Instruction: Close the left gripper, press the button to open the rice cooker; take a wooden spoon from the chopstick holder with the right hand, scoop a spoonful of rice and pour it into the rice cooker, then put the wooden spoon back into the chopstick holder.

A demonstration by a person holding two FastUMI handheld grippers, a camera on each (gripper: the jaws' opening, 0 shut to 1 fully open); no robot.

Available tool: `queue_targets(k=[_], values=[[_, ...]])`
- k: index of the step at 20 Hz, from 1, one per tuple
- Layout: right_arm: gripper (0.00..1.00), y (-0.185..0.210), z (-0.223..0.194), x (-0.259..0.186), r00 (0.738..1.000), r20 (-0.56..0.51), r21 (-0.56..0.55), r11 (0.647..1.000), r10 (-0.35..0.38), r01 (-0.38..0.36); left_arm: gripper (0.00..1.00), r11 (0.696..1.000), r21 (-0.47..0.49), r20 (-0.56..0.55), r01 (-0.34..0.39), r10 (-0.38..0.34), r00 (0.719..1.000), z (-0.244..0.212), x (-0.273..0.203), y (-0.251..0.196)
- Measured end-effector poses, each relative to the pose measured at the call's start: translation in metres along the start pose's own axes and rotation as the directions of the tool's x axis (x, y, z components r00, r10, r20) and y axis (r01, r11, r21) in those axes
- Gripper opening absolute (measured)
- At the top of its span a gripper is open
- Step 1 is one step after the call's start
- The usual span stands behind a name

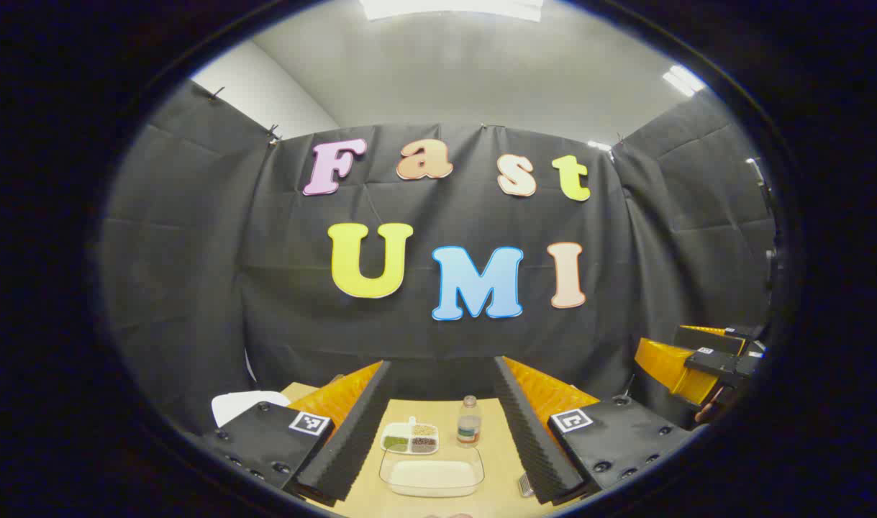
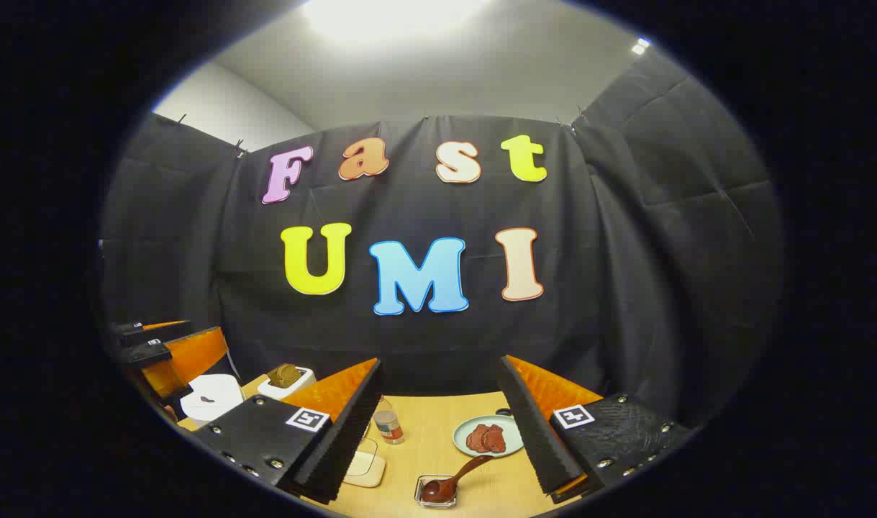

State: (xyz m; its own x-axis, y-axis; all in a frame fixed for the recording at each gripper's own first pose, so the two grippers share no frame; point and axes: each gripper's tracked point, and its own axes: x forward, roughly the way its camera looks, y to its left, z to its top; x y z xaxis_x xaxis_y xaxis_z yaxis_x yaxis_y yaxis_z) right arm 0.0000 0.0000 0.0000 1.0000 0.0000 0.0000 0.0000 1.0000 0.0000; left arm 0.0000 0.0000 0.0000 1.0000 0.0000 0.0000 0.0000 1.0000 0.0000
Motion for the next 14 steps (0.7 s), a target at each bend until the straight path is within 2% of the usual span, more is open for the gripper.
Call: queue_targets(k=[7,9,13,14], values=[[0.98,0.033,0.005,0.001,1.000,0.005,0.027,1.000,0.004,-0.004,0.94,0.999,-0.035,0.018,0.007,-0.007,1.000,-0.004,0.006,0.026],[0.98,0.036,0.004,0.000,1.000,0.003,0.023,1.000,0.009,-0.009,0.95,1.000,-0.025,0.019,-0.016,0.017,1.000,-0.007,0.004,0.043],[0.98,0.041,0.002,-0.002,1.000,0.001,0.033,0.999,0.004,-0.004,0.94,0.999,-0.033,0.008,-0.021,0.021,1.000,-0.013,0.001,0.053],[0.98,0.043,0.001,-0.001,1.000,0.002,0.038,0.999,0.008,-0.008,0.96,0.999,-0.032,0.011,-0.022,0.023,1.000,-0.012,0.001,0.055]])
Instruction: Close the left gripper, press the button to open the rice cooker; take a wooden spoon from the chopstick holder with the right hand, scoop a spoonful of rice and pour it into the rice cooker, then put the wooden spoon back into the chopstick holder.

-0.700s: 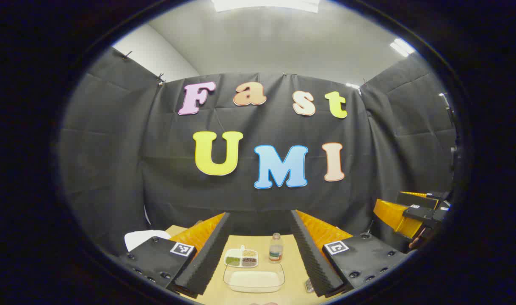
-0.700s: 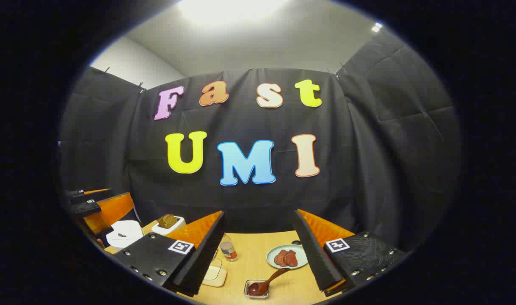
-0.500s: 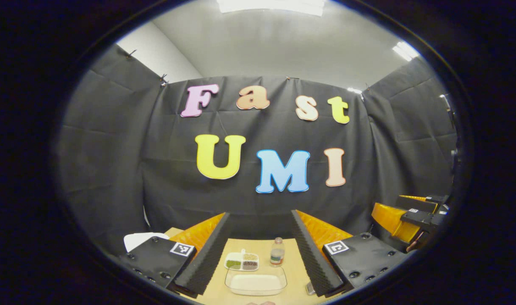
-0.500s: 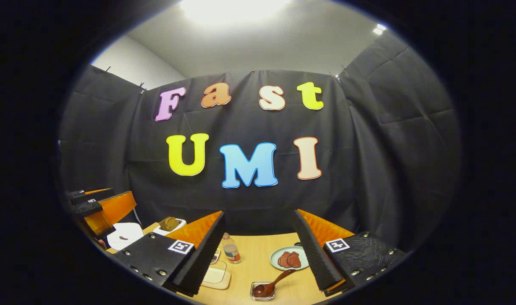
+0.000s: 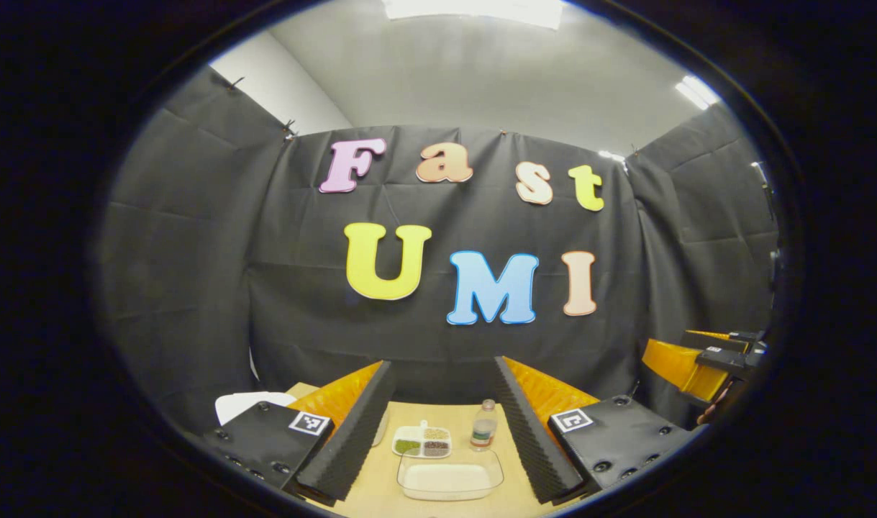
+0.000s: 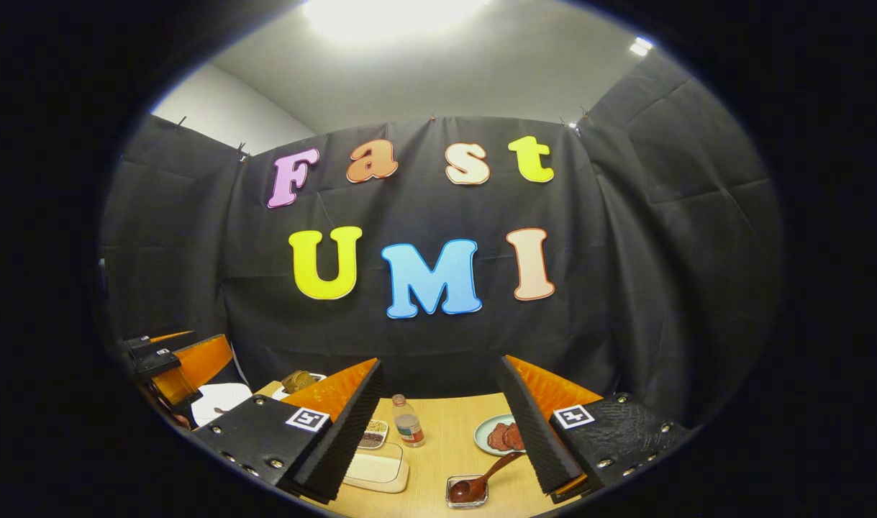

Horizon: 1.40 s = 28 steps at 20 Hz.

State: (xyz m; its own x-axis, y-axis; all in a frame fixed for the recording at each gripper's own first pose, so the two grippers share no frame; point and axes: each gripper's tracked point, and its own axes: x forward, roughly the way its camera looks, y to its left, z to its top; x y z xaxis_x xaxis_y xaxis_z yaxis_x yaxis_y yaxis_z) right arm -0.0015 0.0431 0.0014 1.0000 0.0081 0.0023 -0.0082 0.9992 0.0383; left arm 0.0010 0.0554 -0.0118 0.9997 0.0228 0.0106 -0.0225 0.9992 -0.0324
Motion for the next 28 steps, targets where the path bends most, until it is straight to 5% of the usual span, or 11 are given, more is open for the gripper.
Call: queue_targets(k=[13,21,28], values=[[0.98,0.019,-0.016,0.007,0.999,-0.028,-0.028,0.999,0.033,-0.034,0.98,0.998,-0.002,-0.032,-0.058,0.058,0.998,-0.023,-0.002,0.047],[0.98,0.023,-0.039,0.002,0.998,-0.061,-0.051,0.998,0.018,-0.021,0.09,0.990,-0.031,-0.263,-0.134,0.121,0.957,-0.107,0.004,0.134],[0.98,0.018,-0.071,0.002,0.991,-0.132,-0.073,0.997,-0.007,-0.002,0.08,0.965,-0.150,-0.488,-0.215,0.117,0.865,-0.187,0.017,0.223]])
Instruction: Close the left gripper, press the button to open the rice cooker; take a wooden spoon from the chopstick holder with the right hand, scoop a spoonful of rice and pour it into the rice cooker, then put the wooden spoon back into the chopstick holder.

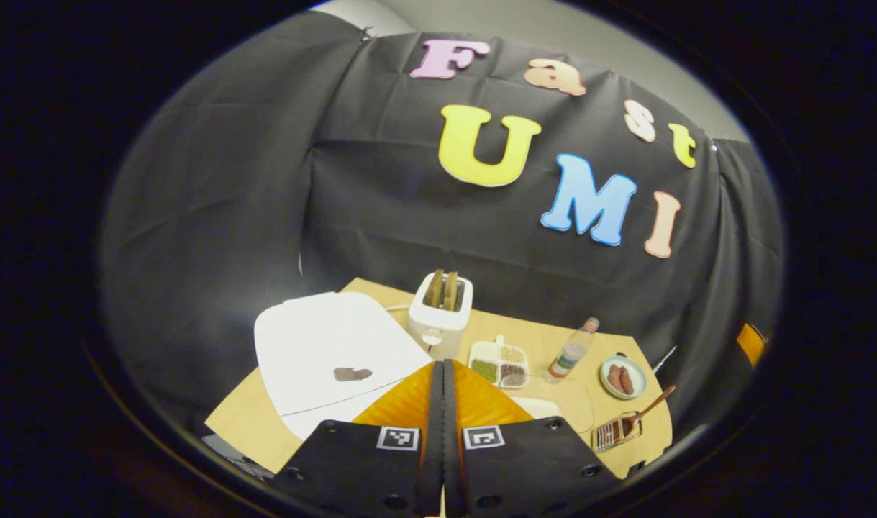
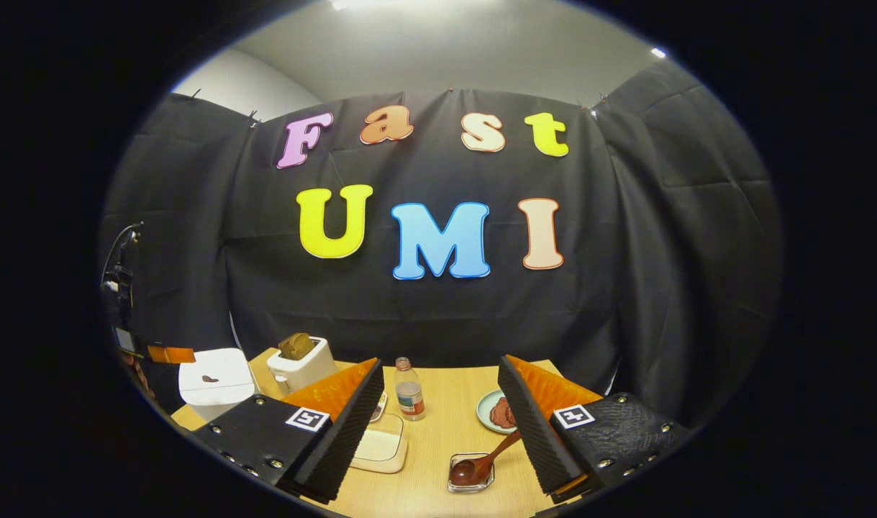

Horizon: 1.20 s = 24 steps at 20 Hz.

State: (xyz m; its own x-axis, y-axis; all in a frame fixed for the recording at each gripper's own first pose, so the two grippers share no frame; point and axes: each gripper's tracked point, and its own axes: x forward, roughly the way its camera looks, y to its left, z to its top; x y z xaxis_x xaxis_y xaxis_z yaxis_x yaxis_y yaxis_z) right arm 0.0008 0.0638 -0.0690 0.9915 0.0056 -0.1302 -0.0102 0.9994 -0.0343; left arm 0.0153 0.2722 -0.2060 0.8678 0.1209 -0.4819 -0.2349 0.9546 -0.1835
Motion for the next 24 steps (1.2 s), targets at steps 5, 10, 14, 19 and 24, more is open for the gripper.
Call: queue_targets(k=[5,10,14,19,24], values=[[0.98,-0.001,-0.018,0.006,0.999,-0.043,-0.007,1.000,-0.006,0.006,0.08,0.996,-0.060,-0.145,-0.066,0.057,0.988,-0.019,0.046,0.056],[0.98,-0.007,-0.025,0.009,0.998,-0.065,-0.013,1.000,-0.026,0.026,0.08,0.993,-0.059,-0.206,-0.107,0.093,0.974,-0.035,0.082,0.083],[0.98,-0.012,-0.029,0.011,0.996,-0.078,-0.014,0.999,-0.039,0.038,0.08,0.991,-0.038,-0.246,-0.126,0.113,0.963,-0.050,0.093,0.085],[0.98,-0.013,-0.030,0.011,0.996,-0.078,-0.012,0.999,-0.034,0.033,0.11,0.986,0.017,-0.251,-0.168,0.167,0.953,-0.050,0.092,0.088],[0.98,-0.019,-0.028,0.013,0.997,-0.068,-0.003,1.000,-0.025,0.024,0.09,0.964,0.080,0.016,-0.254,0.254,0.967,0.032,0.060,0.084]])
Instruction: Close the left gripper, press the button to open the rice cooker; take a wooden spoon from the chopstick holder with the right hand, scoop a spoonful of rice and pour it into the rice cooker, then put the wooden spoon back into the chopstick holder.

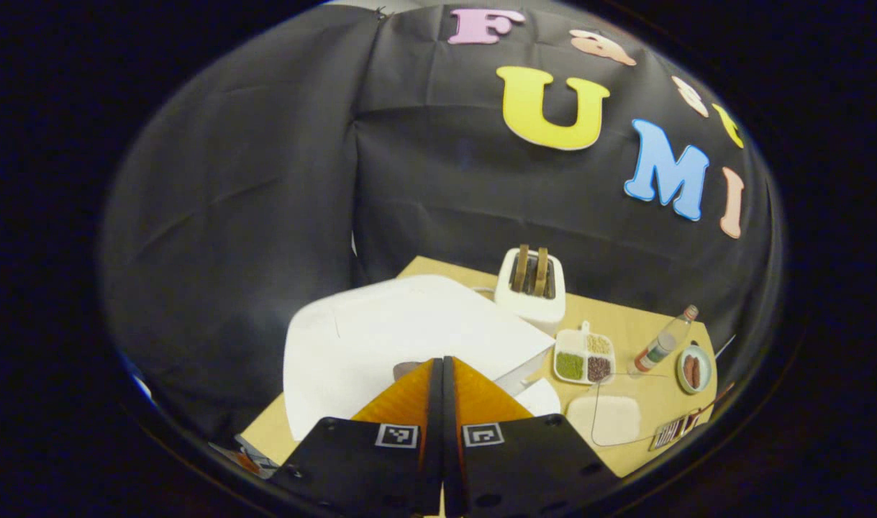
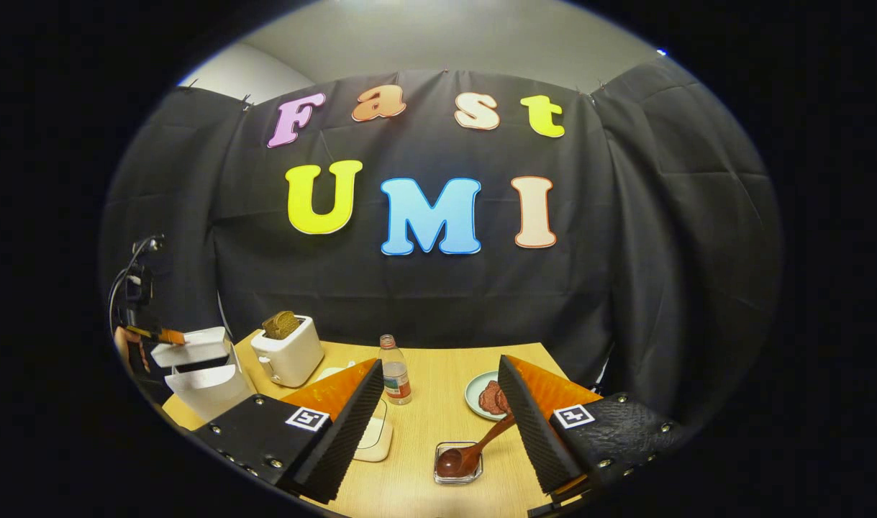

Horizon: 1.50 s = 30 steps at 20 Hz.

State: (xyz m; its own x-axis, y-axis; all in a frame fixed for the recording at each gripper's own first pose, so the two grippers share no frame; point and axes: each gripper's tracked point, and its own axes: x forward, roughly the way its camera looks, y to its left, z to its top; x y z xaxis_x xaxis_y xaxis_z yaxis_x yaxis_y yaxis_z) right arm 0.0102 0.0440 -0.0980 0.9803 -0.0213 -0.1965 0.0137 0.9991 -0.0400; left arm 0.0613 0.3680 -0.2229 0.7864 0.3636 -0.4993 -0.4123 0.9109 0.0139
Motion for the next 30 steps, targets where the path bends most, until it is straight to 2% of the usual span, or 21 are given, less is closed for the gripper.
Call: queue_targets(k=[1,4,6,7,9,11,12,15,18,20,23,27,30], values=[[0.98,-0.001,0.000,0.000,1.000,0.003,0.006,1.000,0.003,-0.003,0.09,1.000,0.004,0.062,-0.012,0.011,0.998,0.021,-0.016,0.001],[0.98,-0.006,0.002,0.003,1.000,0.015,0.013,1.000,0.015,-0.015,0.09,0.999,-0.026,0.220,0.030,-0.024,0.975,0.072,-0.064,-0.012],[0.98,-0.012,-0.001,0.003,1.000,0.017,0.017,1.000,0.022,-0.022,0.29,0.996,-0.044,0.287,0.080,-0.064,0.956,0.089,-0.097,-0.025],[0.98,-0.015,-0.002,0.003,1.000,0.019,0.022,0.999,0.025,-0.025,0.52,0.993,-0.048,0.324,0.105,-0.084,0.942,0.092,-0.113,-0.033],[0.98,-0.023,-0.005,0.004,1.000,0.021,0.033,0.999,0.023,-0.024,0.72,0.992,-0.031,0.390,0.124,-0.102,0.915,0.093,-0.143,-0.043],[0.98,-0.031,-0.010,0.006,1.000,0.013,0.039,0.999,0.014,-0.014,0.85,0.992,-0.005,0.452,0.125,-0.110,0.885,0.093,-0.167,-0.057],[0.98,-0.036,-0.013,0.007,1.000,0.008,0.043,0.999,0.007,-0.008,0.88,0.991,0.008,0.477,0.133,-0.121,0.870,0.091,-0.179,-0.067],[0.98,-0.050,-0.026,0.012,1.000,-0.016,0.059,0.998,-0.015,0.016,0.90,0.983,0.066,0.516,0.171,-0.180,0.837,0.078,-0.206,-0.102],[0.98,-0.065,-0.041,0.022,0.999,-0.040,0.070,0.997,-0.036,0.039,0.92,0.969,0.124,0.500,0.215,-0.249,0.830,0.060,-0.216,-0.135],[0.95,-0.073,-0.060,0.032,0.995,-0.086,0.109,0.993,-0.041,0.050,0.92,0.959,0.155,0.480,0.237,-0.283,0.830,0.050,-0.218,-0.151],[0.98,-0.090,-0.079,0.050,0.989,-0.127,0.175,0.980,-0.076,0.098,0.92,0.940,0.191,0.436,0.283,-0.340,0.833,0.032,-0.216,-0.174],[0.98,-0.103,-0.117,0.078,0.975,-0.203,0.173,0.977,-0.085,0.121,0.93,0.922,0.222,0.368,0.317,-0.380,0.849,0.009,-0.210,-0.192],[0.98,-0.108,-0.146,0.096,0.962,-0.267,0.169,0.979,-0.063,0.111,0.91,0.921,0.214,0.362,0.327,-0.386,0.849,0.007,-0.212,-0.200]])
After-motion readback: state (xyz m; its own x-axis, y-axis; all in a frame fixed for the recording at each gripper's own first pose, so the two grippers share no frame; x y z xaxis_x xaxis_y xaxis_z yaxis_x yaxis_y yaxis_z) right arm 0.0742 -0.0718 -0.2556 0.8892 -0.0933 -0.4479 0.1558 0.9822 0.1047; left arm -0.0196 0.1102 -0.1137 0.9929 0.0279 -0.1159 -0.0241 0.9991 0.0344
